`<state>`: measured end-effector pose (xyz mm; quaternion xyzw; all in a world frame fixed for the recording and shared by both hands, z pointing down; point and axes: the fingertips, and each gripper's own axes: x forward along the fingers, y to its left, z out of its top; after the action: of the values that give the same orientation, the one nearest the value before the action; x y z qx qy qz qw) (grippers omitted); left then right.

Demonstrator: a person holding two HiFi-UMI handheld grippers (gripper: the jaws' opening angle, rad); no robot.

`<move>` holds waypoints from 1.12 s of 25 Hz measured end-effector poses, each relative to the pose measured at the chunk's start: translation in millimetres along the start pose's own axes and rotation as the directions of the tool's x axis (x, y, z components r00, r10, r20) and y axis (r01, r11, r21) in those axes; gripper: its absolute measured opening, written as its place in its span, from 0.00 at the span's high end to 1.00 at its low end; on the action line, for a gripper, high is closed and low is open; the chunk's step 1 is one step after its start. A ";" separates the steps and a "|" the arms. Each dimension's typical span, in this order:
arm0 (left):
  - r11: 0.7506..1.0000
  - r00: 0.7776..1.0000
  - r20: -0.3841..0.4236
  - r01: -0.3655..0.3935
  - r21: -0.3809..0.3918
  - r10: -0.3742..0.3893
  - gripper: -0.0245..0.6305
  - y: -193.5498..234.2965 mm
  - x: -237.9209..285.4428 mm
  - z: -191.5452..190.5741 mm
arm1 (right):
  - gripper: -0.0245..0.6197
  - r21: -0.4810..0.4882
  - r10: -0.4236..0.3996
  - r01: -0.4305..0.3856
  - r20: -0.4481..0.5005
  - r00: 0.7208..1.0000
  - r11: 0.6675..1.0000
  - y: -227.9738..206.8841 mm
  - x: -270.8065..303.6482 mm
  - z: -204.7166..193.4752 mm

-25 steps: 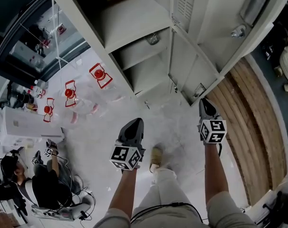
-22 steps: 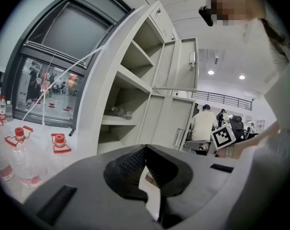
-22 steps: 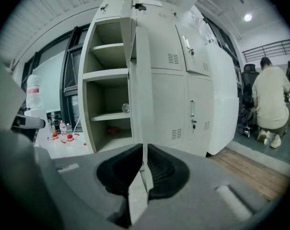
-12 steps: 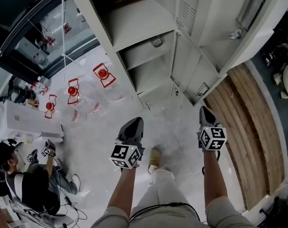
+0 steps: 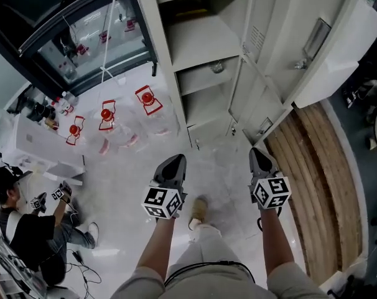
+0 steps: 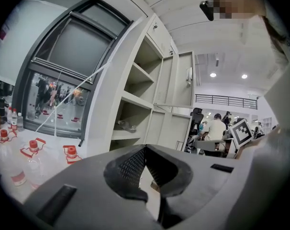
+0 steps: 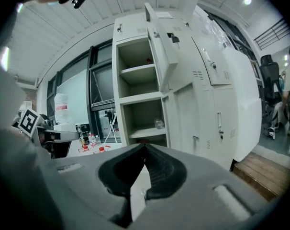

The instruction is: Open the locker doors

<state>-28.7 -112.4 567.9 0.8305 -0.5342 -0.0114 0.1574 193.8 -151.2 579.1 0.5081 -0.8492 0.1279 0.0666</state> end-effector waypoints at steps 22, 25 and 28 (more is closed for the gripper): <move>0.998 0.994 0.095 -0.060 0.028 0.057 0.96 -50.7 -111.5 79.5 | 0.96 -0.084 0.174 -0.166 0.109 0.979 0.983 100.6 -94.2 90.9; 0.998 0.993 0.102 -0.062 0.033 0.058 0.96 -60.1 -119.6 84.9 | 0.96 -0.100 0.194 -0.182 0.122 0.973 0.978 108.2 -103.7 97.8; 0.997 0.992 0.112 -0.067 0.036 0.063 0.96 -66.7 -128.8 94.2 | 0.96 -0.106 0.211 -0.198 0.131 0.969 0.975 115.4 -111.9 107.2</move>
<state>-42.7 4.2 440.9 0.8137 -0.5690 -0.0416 0.1114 147.2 -35.1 432.0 0.4221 -0.9045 0.0586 0.0162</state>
